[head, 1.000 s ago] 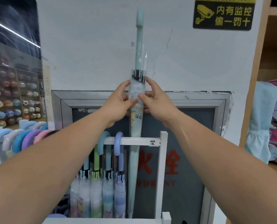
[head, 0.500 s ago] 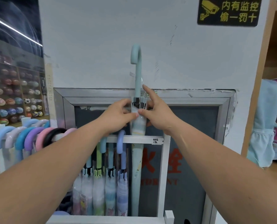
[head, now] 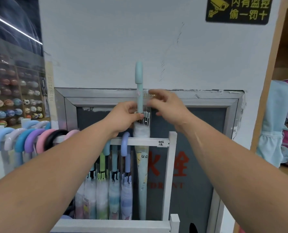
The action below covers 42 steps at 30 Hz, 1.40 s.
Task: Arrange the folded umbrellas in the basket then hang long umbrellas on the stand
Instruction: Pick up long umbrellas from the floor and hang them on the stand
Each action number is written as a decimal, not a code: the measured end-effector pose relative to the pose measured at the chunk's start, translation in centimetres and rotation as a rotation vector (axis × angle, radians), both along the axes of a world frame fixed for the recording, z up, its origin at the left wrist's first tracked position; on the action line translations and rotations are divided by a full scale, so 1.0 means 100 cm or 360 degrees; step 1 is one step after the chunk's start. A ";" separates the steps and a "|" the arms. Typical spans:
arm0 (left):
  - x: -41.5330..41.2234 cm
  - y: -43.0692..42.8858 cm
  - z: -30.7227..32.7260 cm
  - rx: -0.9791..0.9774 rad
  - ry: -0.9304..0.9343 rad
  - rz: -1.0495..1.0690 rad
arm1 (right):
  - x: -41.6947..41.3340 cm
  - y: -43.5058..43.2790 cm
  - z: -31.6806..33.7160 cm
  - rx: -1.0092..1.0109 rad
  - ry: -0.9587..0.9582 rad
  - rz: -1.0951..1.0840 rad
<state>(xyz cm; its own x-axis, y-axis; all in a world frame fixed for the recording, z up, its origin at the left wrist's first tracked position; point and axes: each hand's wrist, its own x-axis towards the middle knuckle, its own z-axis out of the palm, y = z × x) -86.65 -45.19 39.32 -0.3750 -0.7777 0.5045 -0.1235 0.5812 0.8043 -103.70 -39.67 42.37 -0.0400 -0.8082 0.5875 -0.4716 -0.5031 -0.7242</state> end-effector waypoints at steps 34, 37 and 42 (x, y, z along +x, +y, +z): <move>0.031 0.031 0.007 -0.0067 -0.0364 0.0001 | 0.001 -0.005 -0.031 0.0350 0.0371 0.0370; 0.035 0.030 0.001 -0.0153 -0.0571 0.0006 | 0.004 -0.008 -0.033 0.0451 0.0568 0.0287; 0.034 0.031 -0.009 -0.0260 -0.0914 0.0033 | 0.012 -0.003 -0.031 0.0540 0.1038 0.0133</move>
